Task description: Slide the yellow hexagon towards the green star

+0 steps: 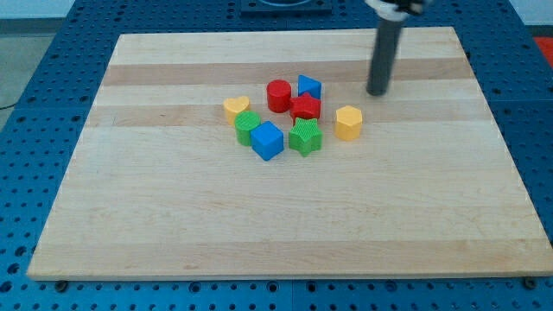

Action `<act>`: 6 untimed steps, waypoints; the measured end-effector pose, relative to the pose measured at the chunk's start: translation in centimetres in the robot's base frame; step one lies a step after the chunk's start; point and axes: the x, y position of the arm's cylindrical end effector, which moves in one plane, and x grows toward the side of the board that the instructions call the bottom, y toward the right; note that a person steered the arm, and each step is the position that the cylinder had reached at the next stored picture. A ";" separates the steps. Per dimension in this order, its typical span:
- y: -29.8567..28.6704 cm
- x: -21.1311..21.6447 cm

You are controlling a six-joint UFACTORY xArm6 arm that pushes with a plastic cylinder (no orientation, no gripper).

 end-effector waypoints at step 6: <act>-6.0 1.6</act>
